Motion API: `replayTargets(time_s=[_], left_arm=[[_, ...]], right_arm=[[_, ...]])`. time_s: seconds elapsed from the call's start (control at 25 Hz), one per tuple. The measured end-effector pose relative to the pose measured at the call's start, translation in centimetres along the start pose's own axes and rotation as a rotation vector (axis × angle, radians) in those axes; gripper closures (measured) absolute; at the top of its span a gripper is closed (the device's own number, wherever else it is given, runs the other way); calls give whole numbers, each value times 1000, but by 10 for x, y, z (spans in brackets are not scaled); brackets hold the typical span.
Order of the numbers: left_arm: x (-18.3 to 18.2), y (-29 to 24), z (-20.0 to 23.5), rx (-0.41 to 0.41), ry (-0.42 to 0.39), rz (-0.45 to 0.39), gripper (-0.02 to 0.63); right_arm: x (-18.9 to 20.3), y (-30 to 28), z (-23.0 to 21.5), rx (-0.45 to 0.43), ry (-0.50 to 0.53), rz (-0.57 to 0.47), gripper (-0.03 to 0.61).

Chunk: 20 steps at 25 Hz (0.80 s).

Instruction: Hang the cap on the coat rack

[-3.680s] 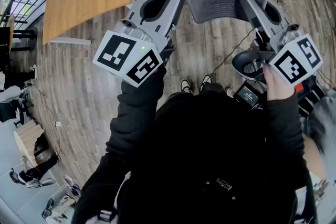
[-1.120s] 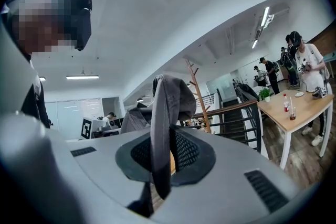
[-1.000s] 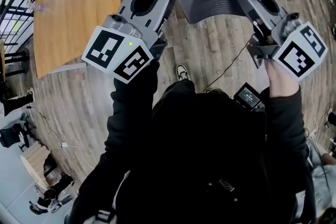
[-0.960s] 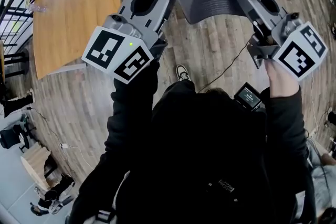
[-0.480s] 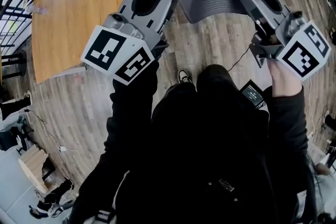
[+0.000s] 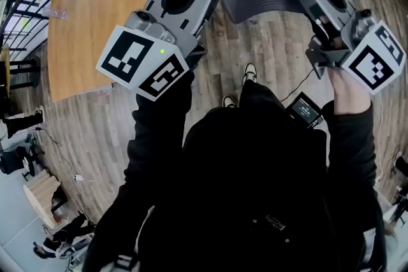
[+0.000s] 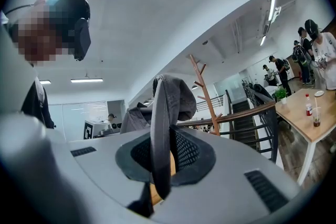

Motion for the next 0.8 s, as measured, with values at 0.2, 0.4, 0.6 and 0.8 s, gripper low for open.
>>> replayTargets(time_s=[0.2, 0.4, 0.6, 0.8], left_arm=[[-13, -9, -4, -6, -14, -13, 609], [-14, -17, -19, -5, -30, -33, 609], [-17, -6, -29, -13, -41, -38, 609], [-25, -16, -39, -27, -55, -44, 609]], right_arm=[[-16, 3, -6, -17, 7, -30, 540], [-20, 16, -7, -30, 18, -51, 540], [-22, 22, 3, -45, 24, -64, 540], [-33, 27, -3, -68, 22, -74, 540]])
Point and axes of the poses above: the fingertips, and each gripper's own axes: y backward along the fingers, z to its left, x out of its underside, the point moved 10 cm from there along y, backward along the fingers, and after that the axes turned 5 degrees about y, right-handed, at the moved point
